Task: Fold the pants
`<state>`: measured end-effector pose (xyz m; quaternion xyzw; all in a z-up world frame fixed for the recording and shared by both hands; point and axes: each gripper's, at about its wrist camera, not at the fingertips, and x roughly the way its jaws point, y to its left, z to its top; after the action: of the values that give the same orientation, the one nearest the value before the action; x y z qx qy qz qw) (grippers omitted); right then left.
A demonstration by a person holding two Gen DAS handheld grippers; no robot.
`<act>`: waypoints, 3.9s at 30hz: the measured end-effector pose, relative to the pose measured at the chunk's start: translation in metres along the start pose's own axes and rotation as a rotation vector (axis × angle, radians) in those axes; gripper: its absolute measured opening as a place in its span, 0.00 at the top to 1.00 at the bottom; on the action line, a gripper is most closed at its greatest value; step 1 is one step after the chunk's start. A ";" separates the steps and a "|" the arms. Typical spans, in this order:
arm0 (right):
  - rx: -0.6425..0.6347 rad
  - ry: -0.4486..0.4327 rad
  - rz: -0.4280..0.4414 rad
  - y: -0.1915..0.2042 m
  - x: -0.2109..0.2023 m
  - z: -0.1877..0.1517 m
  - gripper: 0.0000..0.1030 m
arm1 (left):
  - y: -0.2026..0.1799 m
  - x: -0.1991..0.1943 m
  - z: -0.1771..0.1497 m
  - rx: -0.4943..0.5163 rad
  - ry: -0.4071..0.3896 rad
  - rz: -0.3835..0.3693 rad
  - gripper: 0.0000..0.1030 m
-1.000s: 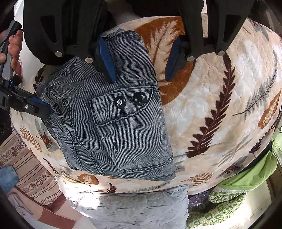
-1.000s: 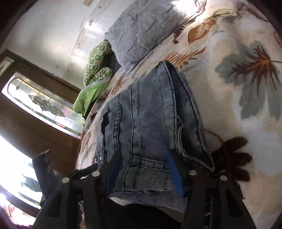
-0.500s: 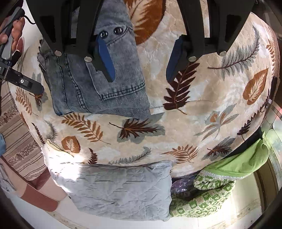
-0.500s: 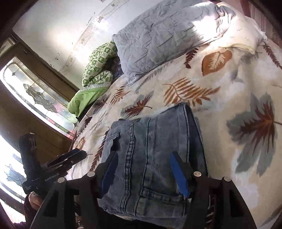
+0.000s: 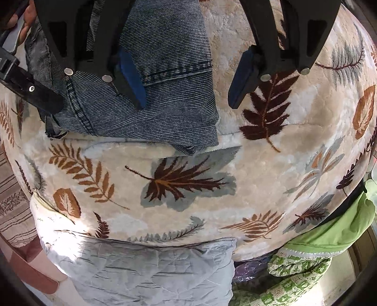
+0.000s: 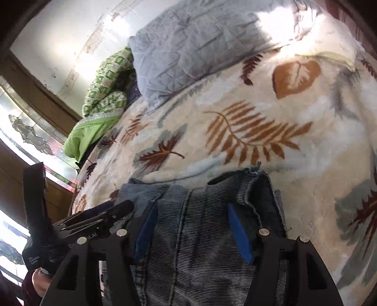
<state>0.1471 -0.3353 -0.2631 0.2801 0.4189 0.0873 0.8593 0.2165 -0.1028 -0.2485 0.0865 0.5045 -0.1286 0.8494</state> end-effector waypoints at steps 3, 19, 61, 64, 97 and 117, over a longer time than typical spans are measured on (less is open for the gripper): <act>-0.050 -0.005 -0.005 -0.001 0.000 -0.003 0.37 | 0.004 -0.001 -0.001 -0.023 0.000 -0.003 0.23; -0.128 0.018 -0.172 0.022 -0.081 -0.073 0.37 | -0.028 -0.097 -0.088 0.163 -0.053 0.041 0.23; -0.300 -0.578 -0.310 0.087 -0.285 -0.075 0.01 | 0.021 -0.307 -0.083 -0.059 -0.635 0.208 0.00; -0.322 -0.564 -0.291 0.100 -0.277 -0.078 0.01 | 0.032 -0.308 -0.087 -0.090 -0.628 0.215 0.00; -0.406 -0.509 -0.240 0.160 -0.239 -0.085 0.01 | 0.091 -0.333 -0.111 -0.214 -0.677 0.306 0.00; -0.363 -0.499 -0.243 0.145 -0.237 -0.084 0.01 | 0.083 -0.330 -0.108 -0.176 -0.672 0.309 0.00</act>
<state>-0.0548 -0.2725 -0.0653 0.0831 0.2034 -0.0139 0.9755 0.0005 0.0490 -0.0083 0.0412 0.1879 0.0235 0.9810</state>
